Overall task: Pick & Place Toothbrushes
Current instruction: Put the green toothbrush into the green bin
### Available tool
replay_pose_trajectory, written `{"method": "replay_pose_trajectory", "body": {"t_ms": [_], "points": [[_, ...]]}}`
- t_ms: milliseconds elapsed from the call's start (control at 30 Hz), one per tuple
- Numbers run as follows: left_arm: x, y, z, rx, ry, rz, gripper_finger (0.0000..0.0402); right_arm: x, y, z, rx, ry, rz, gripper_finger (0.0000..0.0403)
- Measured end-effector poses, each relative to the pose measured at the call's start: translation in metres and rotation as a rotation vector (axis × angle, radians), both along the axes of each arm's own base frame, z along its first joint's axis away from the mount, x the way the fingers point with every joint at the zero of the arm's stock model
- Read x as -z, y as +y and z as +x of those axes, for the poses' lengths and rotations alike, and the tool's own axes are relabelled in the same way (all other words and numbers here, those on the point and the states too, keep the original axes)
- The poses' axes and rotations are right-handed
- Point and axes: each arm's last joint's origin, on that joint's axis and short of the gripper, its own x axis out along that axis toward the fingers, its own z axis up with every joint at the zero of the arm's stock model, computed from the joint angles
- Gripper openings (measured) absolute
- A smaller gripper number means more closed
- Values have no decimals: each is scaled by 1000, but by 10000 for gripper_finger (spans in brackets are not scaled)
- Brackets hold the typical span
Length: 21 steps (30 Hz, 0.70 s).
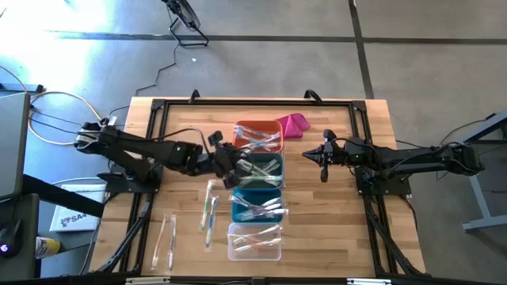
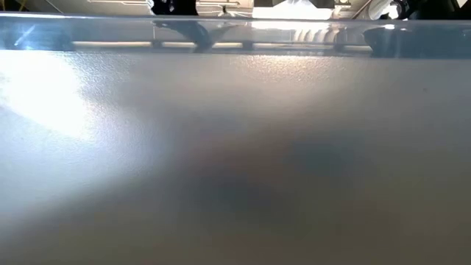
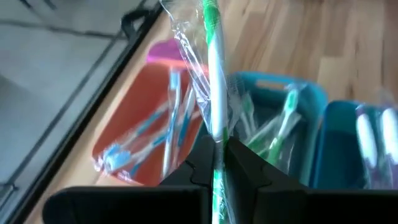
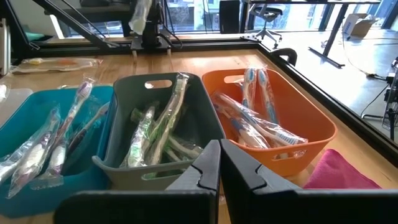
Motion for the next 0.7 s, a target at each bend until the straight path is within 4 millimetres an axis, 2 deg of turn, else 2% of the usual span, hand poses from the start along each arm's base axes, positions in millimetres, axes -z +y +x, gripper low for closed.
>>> {"method": "replay_pose_trajectory", "body": {"t_ms": [233, 500, 700], "points": [[16, 18, 23, 31, 18, -58, 17, 0, 0, 0, -1, 4, -5, 4], [37, 21, 52, 143, 15, -66, 17, 1, 0, 0, -2, 8, -6, 4], [55, 25, 59, 152, 88, -87, 17, 1, 0, 1, 1, 7, -7, 4]]}}
